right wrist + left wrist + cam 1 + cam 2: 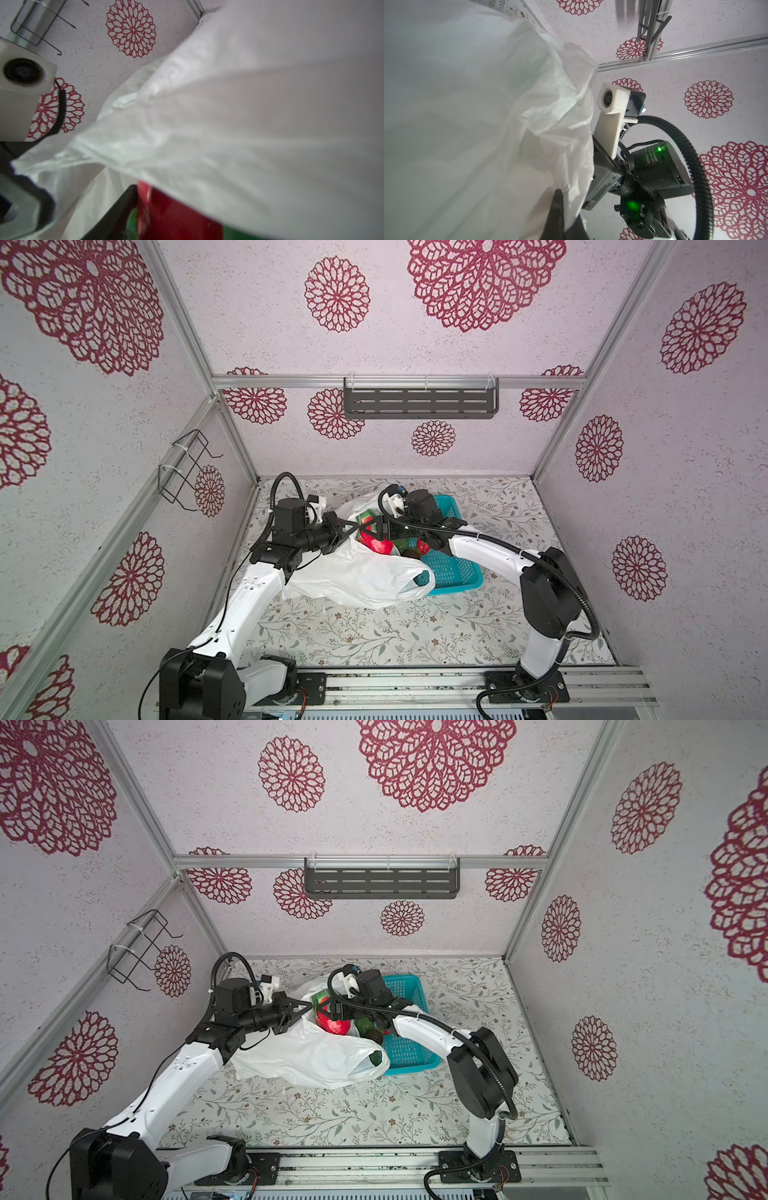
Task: Place the fruits into the plastic bag
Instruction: 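Carry the dragon fruit into the bag opening held by the left gripper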
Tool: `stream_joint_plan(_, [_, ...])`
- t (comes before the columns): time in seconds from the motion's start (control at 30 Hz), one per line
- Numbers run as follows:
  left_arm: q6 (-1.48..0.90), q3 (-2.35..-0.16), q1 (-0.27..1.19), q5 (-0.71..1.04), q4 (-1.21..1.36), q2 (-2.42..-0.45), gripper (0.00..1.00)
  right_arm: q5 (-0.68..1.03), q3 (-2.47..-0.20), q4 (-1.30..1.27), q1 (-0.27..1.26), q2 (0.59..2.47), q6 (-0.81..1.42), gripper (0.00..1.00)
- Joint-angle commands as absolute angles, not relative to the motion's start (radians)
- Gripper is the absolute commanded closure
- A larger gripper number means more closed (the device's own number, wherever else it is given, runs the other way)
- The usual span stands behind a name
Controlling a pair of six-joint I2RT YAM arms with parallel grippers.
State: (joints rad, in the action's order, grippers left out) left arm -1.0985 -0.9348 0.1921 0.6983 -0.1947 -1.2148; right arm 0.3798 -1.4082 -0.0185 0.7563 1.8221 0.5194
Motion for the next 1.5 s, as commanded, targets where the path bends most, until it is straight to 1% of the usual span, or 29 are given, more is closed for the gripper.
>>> stream_joint_plan(0.0, [-1.134,-0.920,0.194,0.741,-0.087,-1.187,1.00,0.220,-1.491,0.059,0.818,1.809,0.415,1.00])
stream_joint_plan(0.17, [-1.211,-0.867,0.157,0.770,0.022,-1.167,1.00,-0.038,-1.537,0.225,0.857,1.832,0.358,1.00])
stream_joint_plan(0.33, [-1.240,-0.838,0.113,0.786,0.046,-1.114,1.00,-0.360,-1.570,0.364,0.856,1.833,0.341,1.00])
stream_joint_plan(0.4, [-1.239,-0.833,0.097,0.795,0.038,-1.092,1.00,-0.443,-1.575,0.396,0.851,1.828,0.329,1.00])
stream_joint_plan(0.47, [-1.234,-0.829,0.085,0.799,0.022,-1.071,1.00,-0.475,-1.577,0.414,0.841,1.821,0.316,1.00])
stream_joint_plan(0.57, [-1.187,-0.830,0.076,0.798,-0.041,-1.058,1.00,-0.439,-1.571,0.404,0.830,1.808,0.292,1.00])
stream_joint_plan(0.63, [-1.158,-0.822,0.074,0.791,-0.079,-1.063,1.00,-0.370,-1.550,0.359,0.828,1.789,0.260,1.00])
stream_joint_plan(0.8, [-1.122,-0.777,0.075,0.780,-0.106,-1.108,1.00,-0.080,-1.471,0.192,0.830,1.721,0.224,1.00])
stream_joint_plan(0.9, [-1.129,-0.747,0.076,0.776,-0.065,-1.133,1.00,0.067,-1.439,0.119,0.831,1.702,0.242,1.00])
stream_joint_plan(0.97, [-1.129,-0.738,0.076,0.775,-0.051,-1.143,1.00,0.126,-1.442,0.105,0.833,1.710,0.256,1.00])
stream_joint_plan(1.1, [-1.125,-0.732,0.077,0.775,-0.046,-1.159,1.00,0.195,-1.451,0.084,0.842,1.739,0.276,1.00])
stream_joint_plan(1.37, [-1.121,-0.730,0.076,0.777,-0.035,-1.185,1.00,0.234,-1.475,0.051,0.854,1.859,0.328,1.00])
stream_joint_plan(1.47, [-1.119,-0.729,0.077,0.775,-0.030,-1.192,1.00,0.241,-1.500,0.084,0.859,1.923,0.337,1.00])
